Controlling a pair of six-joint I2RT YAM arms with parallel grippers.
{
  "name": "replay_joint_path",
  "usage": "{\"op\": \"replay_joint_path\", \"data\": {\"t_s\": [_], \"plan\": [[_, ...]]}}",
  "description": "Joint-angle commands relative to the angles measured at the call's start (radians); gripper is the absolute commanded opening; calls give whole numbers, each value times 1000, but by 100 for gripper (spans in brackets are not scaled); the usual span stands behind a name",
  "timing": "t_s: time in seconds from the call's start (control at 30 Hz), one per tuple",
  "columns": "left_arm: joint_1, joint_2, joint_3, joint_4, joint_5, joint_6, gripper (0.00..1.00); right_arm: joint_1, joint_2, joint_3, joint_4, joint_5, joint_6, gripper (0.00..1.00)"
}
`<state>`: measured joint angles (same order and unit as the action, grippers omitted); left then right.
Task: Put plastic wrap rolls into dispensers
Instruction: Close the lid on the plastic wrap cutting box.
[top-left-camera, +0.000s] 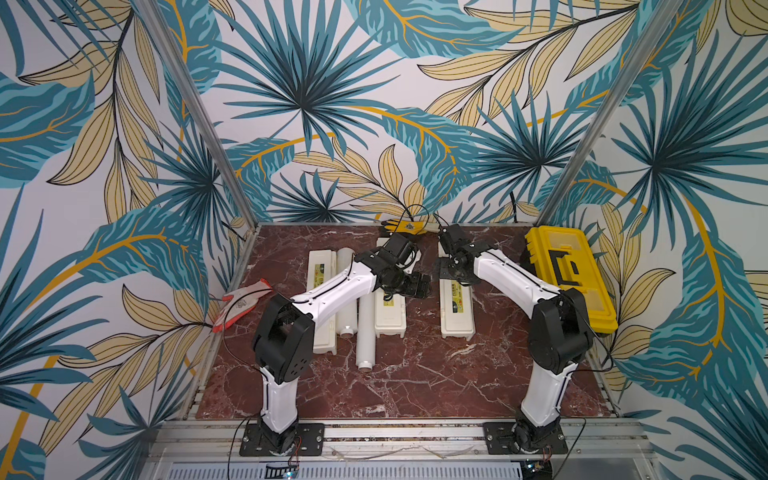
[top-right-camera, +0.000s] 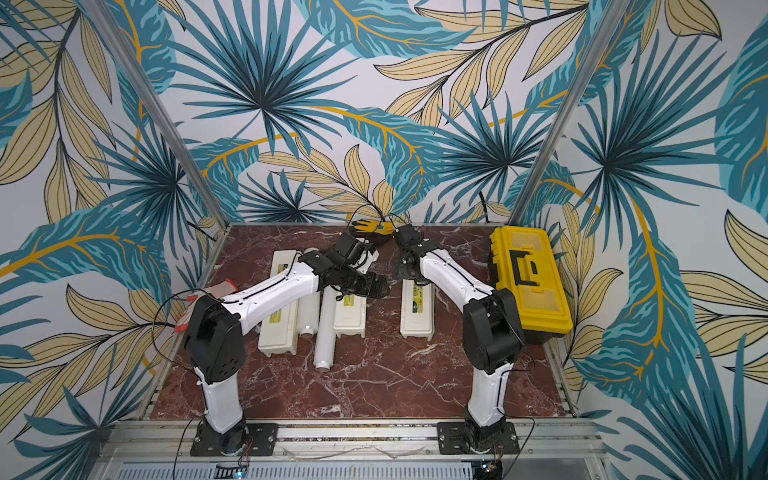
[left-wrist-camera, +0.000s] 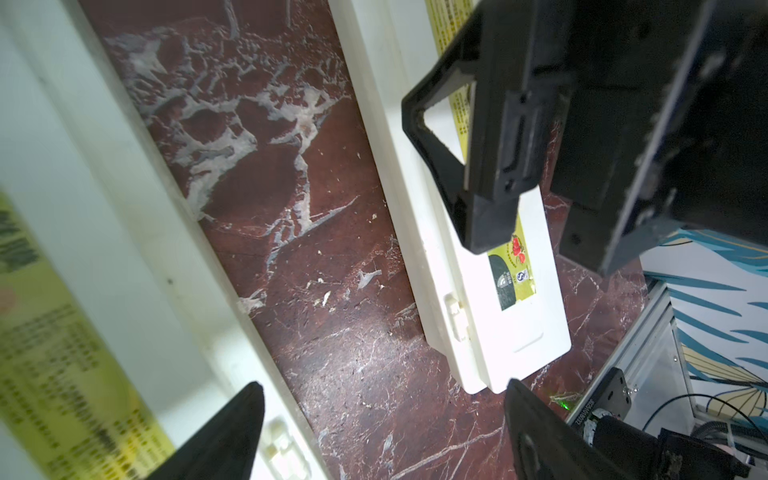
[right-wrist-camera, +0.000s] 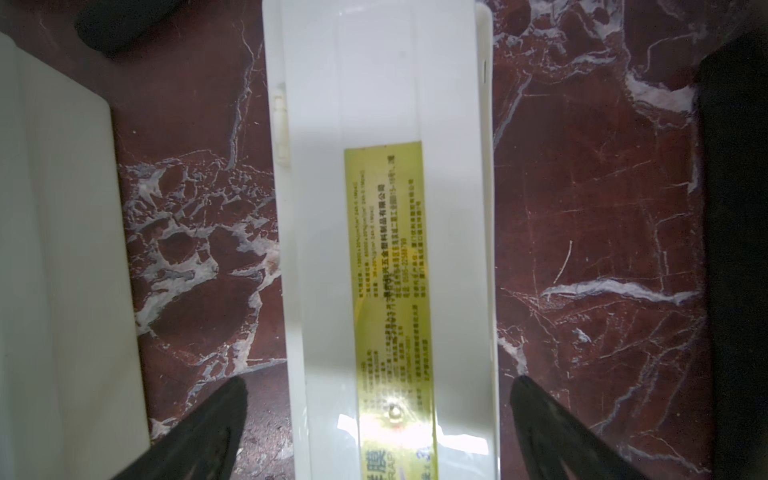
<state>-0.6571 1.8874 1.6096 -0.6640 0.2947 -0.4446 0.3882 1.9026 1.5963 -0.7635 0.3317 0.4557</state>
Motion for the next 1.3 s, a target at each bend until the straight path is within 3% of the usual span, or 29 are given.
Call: {"op": "replay_joint_path", "data": {"t_s": [0.0, 0.57, 1.0, 1.27], "plan": [[14, -39, -34, 52, -35, -11, 91, 9, 56, 40, -62, 44, -9, 99], [40, -70, -103, 73, -64, -31, 92, 25, 167, 135, -179, 135, 4, 99], [46, -60, -105, 78, -47, -29, 92, 24, 186, 142, -200, 98, 24, 99], [48, -67, -118, 83, -49, -32, 92, 24, 138, 129, -182, 78, 21, 88]]}}
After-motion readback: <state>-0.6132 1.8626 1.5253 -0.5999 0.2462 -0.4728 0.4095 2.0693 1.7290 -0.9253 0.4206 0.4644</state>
